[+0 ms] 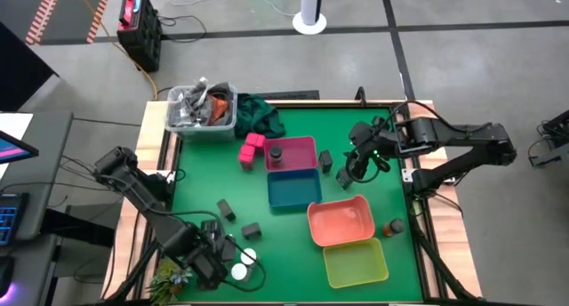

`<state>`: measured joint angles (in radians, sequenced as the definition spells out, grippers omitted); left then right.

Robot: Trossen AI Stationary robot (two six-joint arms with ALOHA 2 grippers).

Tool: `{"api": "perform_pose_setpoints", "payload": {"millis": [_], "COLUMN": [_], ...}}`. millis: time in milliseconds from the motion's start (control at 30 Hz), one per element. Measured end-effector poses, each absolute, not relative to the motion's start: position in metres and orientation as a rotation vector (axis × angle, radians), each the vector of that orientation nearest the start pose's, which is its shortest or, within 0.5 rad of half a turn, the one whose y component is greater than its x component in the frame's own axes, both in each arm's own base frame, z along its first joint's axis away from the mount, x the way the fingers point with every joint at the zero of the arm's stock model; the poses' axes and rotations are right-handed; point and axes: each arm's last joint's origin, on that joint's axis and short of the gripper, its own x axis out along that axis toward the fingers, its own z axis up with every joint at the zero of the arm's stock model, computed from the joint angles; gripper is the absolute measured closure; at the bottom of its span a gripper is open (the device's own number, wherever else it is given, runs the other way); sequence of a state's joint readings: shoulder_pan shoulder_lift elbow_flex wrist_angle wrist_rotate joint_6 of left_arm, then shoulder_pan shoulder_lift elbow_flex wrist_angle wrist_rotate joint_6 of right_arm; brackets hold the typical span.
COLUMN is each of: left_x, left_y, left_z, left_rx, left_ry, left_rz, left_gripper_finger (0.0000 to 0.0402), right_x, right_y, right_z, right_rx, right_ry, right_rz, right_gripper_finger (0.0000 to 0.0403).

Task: Sort spices by type
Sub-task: Put the left black seasoning bottle into the pink bin

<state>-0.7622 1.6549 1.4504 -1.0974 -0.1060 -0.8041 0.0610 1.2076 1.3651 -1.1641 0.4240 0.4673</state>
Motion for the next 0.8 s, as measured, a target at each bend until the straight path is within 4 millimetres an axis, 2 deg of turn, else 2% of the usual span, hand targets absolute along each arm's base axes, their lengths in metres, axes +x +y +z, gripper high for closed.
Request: {"api": "perform_pose_setpoints", "payload": {"millis": [200,400,633,800], "left_x": [0.236,0.238,0.234,0.231], "left_y": [-0.215,-0.215,-0.212,-0.21], "left_z": [0.266,0.25,0.227,0.218], "left_rx": [-0.093,-0.128,-0.152,-0.164], "left_ry": [1.309,1.314,1.355,1.384], "left_rz": [-0.066,-0.117,-0.105,-0.107], "left_gripper_finger": [0.0123,0.0123,0.0123,0.0136], "right_x": [0.209,0.209,0.209,0.209], "right_y": [0.002,0.002,0.002,0.002], "right_z": [0.368,0.368,0.368,0.368], "right_rx": [0.204,0.216,0.213,0.211], "right_ry": [0.873,0.872,0.873,0.874], "right_rz": [-0.553,-0.556,-0.554,-0.553], "right_gripper_finger": [0.0132,0.0132,0.0132,0.0132]}}
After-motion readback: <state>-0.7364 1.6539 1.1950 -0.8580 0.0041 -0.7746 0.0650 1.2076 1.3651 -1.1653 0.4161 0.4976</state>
